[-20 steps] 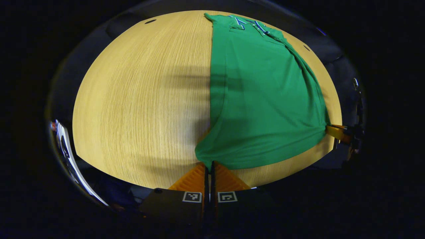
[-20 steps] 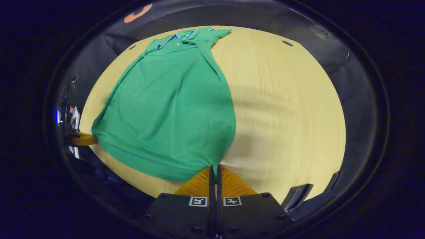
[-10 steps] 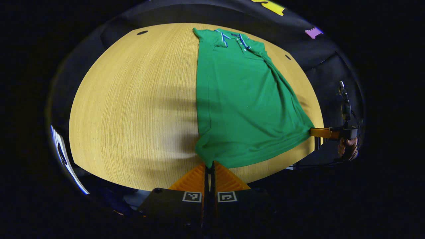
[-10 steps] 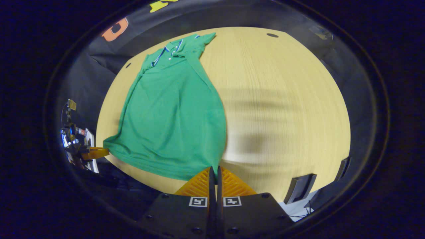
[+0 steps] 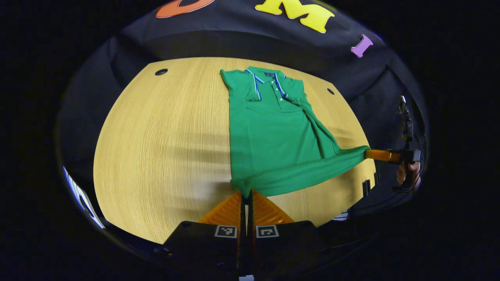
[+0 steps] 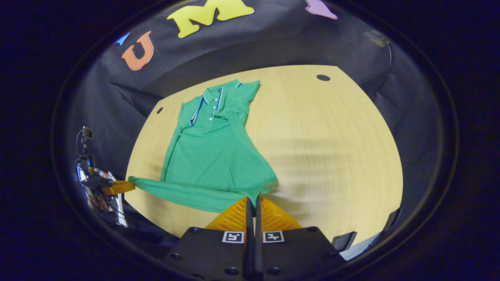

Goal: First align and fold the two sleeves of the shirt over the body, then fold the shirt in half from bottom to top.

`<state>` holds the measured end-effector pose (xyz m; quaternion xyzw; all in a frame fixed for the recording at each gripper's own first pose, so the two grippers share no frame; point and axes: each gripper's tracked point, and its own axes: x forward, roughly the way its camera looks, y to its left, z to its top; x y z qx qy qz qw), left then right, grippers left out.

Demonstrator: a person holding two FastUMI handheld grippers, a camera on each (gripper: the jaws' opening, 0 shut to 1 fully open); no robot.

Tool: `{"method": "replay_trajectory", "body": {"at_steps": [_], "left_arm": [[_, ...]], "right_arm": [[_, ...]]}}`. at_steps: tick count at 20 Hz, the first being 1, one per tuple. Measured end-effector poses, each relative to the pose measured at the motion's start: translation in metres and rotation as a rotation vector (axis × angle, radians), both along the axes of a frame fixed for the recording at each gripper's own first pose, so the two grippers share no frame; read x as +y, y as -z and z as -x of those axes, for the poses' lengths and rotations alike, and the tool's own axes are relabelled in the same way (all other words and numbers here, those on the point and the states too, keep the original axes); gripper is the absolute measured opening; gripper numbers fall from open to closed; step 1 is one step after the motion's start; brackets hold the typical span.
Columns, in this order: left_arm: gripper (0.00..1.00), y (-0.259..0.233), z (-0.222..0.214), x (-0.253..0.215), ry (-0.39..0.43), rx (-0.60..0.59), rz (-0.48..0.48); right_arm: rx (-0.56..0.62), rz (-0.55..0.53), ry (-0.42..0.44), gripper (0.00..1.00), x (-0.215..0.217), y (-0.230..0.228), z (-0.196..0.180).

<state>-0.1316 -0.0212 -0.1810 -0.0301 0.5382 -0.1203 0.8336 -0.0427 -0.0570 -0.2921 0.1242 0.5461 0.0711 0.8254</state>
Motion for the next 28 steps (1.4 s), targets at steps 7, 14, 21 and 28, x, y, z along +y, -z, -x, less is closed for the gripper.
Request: {"method": "replay_trajectory", "body": {"at_steps": [7, 14, 21, 28], "left_arm": [[0.04, -0.036, -0.089, -0.003, -0.021, -0.118, 0.029], [0.04, -0.058, -0.204, 0.000, -0.047, -0.249, 0.028], [0.04, -0.036, -0.321, 0.003, -0.143, -0.385, 0.059], [0.03, 0.057, -0.378, 0.012, -0.178, -0.373, -0.006]], "right_arm": [[-0.135, -0.018, 0.061, 0.00, 0.006, -0.043, -0.097], [-0.249, 0.021, 0.061, 0.00, 0.007, -0.060, -0.206], [-0.358, 0.089, -0.005, 0.03, 0.019, -0.024, -0.298], [-0.313, 0.081, -0.005, 0.03, 0.031, 0.071, -0.352]]}}
